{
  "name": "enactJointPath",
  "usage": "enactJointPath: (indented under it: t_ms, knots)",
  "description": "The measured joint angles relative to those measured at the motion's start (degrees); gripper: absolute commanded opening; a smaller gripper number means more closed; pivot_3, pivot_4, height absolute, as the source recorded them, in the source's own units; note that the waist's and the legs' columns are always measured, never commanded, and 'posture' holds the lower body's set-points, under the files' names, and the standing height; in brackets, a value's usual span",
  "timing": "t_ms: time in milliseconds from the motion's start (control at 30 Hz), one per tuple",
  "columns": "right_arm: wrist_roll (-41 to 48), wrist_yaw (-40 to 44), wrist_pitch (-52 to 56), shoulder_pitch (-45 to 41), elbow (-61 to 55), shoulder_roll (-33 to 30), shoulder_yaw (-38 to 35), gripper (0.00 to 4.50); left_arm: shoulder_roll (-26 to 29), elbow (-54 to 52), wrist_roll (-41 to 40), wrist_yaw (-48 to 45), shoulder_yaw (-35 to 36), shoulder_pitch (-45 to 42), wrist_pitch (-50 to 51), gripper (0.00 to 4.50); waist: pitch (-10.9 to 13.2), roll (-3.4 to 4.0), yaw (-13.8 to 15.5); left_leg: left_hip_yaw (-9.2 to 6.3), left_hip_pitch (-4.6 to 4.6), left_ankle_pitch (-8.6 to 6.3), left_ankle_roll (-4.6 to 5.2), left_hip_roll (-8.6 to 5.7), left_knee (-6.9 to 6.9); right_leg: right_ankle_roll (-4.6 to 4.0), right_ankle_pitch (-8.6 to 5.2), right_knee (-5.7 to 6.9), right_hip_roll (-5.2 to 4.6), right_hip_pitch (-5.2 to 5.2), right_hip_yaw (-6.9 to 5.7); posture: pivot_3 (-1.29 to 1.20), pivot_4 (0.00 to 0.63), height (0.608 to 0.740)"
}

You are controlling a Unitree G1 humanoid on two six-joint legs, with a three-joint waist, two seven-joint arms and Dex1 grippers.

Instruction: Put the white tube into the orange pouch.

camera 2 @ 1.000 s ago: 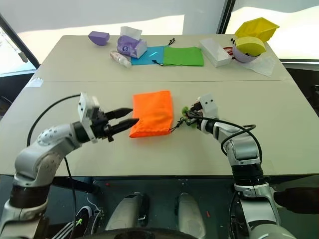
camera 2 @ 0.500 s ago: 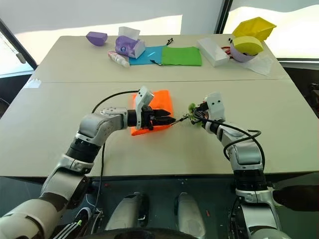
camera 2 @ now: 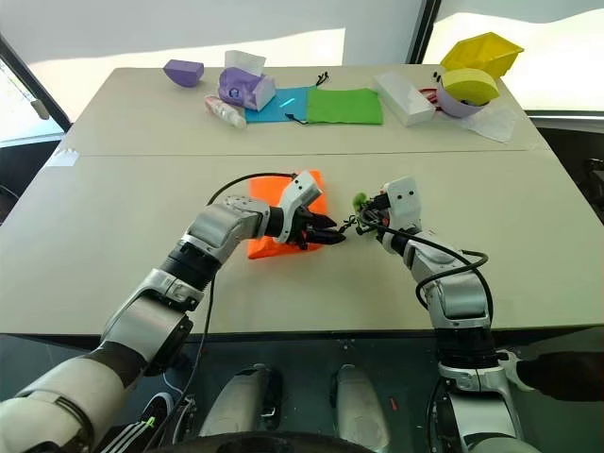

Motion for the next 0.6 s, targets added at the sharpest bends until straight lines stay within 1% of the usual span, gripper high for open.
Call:
enactJointPath:
  t_ms: [133,300,333,367,467,600]
  knots:
    - [-0.1,-0.2,0.0,0.0,-0.1,0.0,0.0,0.00,-1.5,1.9,1.2,1.1,0.6,-0.4,-1.3,2.41,0.0,0.00,0.0,0.00,0.00,0.00,0.00,0.01,0.00,0.00,0.00,0.01,0.01,-0.03,0.00,0.00,0.150,0.740]
    - [-0.1,-0.5,0.2,0.0,-0.3,0.2,0.0,0.00,-1.8,2.0,2.6,0.3,0.3,-0.2,-1.3,2.41,0.0,0.00,0.0,0.00,0.00,0.00,0.00,0.01,0.00,0.00,0.00,0.01,0.00,-0.02,0.00,0.00,0.150,0.740]
    - [-0.1,-0.6,0.3,0.0,-0.5,0.2,0.1,0.00,-2.1,2.0,3.0,0.3,0.3,0.0,-1.4,1.89,0.0,0.00,0.0,0.00,-0.01,0.00,0.00,0.01,0.00,0.00,0.00,0.01,0.00,-0.02,0.00,0.00,0.150,0.740]
    - [0.0,-0.7,0.3,0.0,-0.7,0.2,0.1,0.00,-2.3,2.0,3.4,0.4,0.2,0.3,-1.5,1.62,0.0,0.00,0.0,0.00,-0.01,0.00,0.00,0.01,0.00,0.00,0.00,0.01,0.00,-0.02,0.00,0.00,0.150,0.740]
    - [0.0,-0.7,0.7,0.0,-1.4,0.2,0.1,0.00,-2.6,2.3,4.8,0.7,-0.1,1.1,-2.6,0.09,0.0,0.00,0.0,0.00,-0.01,0.00,0.00,0.01,0.00,0.00,0.00,0.02,0.00,-0.03,0.00,0.00,0.150,0.740]
    - [0.0,-0.7,1.1,0.0,-1.6,0.4,0.1,0.00,-2.6,2.4,6.8,1.0,-0.2,1.1,-4.2,0.09,0.0,0.00,0.0,0.00,-0.01,0.00,0.00,0.01,0.00,0.00,0.00,0.02,0.00,-0.02,0.00,0.00,0.150,0.740]
